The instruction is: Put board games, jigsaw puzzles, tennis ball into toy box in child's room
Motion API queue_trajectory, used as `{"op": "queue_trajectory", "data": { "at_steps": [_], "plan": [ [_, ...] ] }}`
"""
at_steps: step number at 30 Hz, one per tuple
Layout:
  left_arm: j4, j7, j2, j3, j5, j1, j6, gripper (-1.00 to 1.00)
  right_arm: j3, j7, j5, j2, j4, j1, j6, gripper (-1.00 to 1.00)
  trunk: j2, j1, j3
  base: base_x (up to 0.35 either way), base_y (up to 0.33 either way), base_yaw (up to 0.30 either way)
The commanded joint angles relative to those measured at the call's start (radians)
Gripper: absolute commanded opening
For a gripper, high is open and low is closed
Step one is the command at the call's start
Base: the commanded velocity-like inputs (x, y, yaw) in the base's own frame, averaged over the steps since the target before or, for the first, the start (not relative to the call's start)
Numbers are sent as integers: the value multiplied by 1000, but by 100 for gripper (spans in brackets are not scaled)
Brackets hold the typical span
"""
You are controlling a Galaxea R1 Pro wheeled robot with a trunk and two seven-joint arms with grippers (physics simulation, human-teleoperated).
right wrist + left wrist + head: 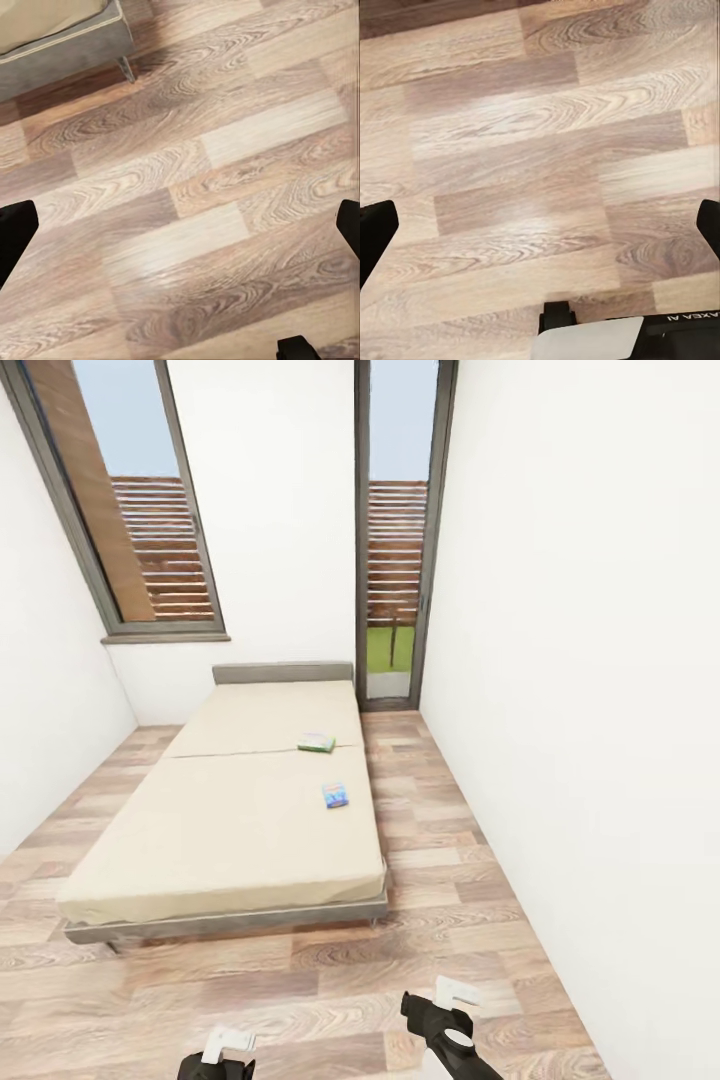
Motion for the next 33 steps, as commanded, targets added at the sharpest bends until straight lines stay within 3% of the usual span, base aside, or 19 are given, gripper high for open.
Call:
{"op": "queue_trajectory", "data": {
  "at_steps": [1,13,33],
  "plan": [
    [0,-4,0,8,-8,-1,-4,100,9,-8,-9,-1,-1,-1,-1,100,-2,1,-2,0,0,-280],
    [0,-2,0,9,-7,-1,-7,100,9,-8,-6,0,-1,-1,-2,100,-2,1,-4,139,38,-245],
    [1,-2,0,9,-7,-1,-7,100,11,-8,-5,1,57,-1,-31,100,-2,1,-5,51,7,-19]
  ]
}}
